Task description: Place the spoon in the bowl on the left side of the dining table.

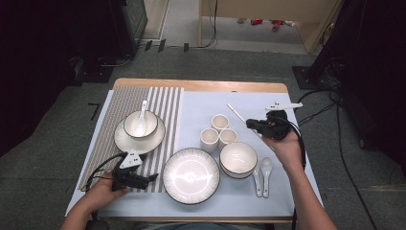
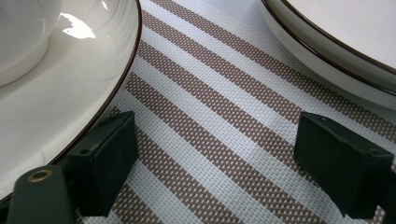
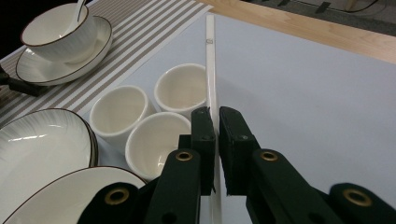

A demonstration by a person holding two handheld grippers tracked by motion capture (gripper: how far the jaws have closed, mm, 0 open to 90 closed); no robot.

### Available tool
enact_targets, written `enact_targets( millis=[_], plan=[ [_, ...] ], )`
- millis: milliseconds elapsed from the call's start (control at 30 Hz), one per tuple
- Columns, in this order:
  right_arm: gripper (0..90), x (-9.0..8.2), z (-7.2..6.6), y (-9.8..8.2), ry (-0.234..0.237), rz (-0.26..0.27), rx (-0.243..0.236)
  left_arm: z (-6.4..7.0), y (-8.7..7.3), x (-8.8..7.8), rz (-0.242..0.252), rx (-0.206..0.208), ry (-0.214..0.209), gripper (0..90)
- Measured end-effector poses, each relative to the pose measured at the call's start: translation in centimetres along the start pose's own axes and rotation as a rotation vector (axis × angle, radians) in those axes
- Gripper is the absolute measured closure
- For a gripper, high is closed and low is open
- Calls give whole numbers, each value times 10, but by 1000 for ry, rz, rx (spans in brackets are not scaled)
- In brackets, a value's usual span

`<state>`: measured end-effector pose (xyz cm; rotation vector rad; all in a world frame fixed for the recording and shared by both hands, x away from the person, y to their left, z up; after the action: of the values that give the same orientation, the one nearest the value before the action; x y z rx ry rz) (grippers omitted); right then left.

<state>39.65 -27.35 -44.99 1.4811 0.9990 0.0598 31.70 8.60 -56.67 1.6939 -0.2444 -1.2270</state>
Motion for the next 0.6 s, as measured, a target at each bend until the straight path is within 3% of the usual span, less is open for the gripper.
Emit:
enact_targets(
  millis=[600],
  plan=[
    [853, 13, -15, 4, 57, -9, -26, 0, 0, 0, 0, 0, 0, 138]
  ],
)
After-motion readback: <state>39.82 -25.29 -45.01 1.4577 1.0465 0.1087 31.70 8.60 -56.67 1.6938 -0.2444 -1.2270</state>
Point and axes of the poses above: each handheld gripper's, and its own axes: x roughly forward along the jaws, y roughly out of its top, z roughly to its right, the point moved 10 cm from there along x, roughly forward along the jaws, and after that the axes turned 6 degrees about z, right-handed, at the moved point
